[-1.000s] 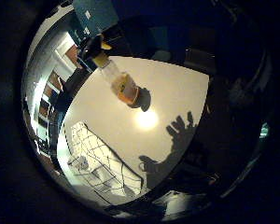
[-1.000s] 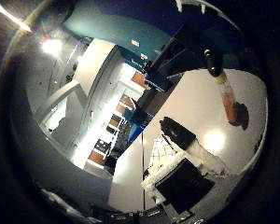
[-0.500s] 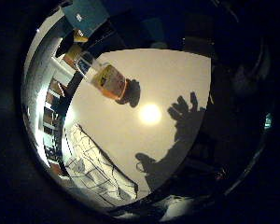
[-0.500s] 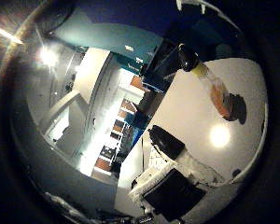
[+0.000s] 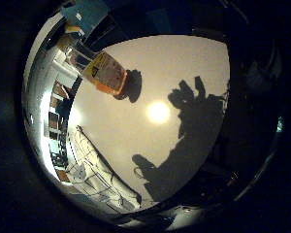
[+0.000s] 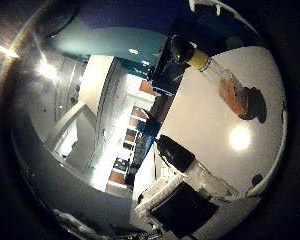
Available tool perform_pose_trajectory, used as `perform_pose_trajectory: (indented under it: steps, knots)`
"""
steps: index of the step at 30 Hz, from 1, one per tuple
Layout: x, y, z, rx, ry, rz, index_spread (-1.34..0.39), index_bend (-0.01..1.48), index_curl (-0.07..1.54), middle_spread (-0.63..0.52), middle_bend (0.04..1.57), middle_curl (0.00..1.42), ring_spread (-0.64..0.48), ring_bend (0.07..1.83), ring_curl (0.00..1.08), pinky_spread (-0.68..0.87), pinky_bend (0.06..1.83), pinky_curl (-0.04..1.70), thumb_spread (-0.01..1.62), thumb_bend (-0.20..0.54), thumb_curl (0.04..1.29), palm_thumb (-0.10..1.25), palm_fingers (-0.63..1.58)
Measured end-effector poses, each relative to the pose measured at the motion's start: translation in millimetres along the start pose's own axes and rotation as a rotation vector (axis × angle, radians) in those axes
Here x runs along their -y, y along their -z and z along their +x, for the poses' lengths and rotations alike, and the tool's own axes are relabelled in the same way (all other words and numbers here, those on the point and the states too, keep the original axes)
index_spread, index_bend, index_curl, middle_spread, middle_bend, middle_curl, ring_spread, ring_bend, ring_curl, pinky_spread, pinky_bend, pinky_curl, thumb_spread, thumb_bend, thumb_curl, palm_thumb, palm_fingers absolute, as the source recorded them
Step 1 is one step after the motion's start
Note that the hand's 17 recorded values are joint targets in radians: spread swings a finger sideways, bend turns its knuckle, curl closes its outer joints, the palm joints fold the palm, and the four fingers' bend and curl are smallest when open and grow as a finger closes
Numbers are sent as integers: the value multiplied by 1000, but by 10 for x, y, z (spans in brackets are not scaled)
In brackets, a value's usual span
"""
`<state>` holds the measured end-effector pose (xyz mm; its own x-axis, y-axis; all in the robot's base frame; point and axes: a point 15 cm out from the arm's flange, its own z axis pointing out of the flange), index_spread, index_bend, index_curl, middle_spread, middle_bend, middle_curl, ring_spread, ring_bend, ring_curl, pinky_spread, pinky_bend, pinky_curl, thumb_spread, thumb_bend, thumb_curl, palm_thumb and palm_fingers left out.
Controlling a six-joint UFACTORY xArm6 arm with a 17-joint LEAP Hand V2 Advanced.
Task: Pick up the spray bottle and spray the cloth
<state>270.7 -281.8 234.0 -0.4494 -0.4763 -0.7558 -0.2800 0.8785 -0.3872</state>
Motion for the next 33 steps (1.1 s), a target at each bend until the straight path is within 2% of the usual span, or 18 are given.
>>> perform_pose_trajectory:
  steps: [22,33]
  knots:
    - [86,-462,88,39,5,-101,-82,159,298,161,312,403,150,583,352,411,466,301,1088,-23,328,607,183]
    - [263,-608,101,57,1,-100,-83,161,300,161,315,401,157,590,349,409,483,289,1090,-24,324,604,181]
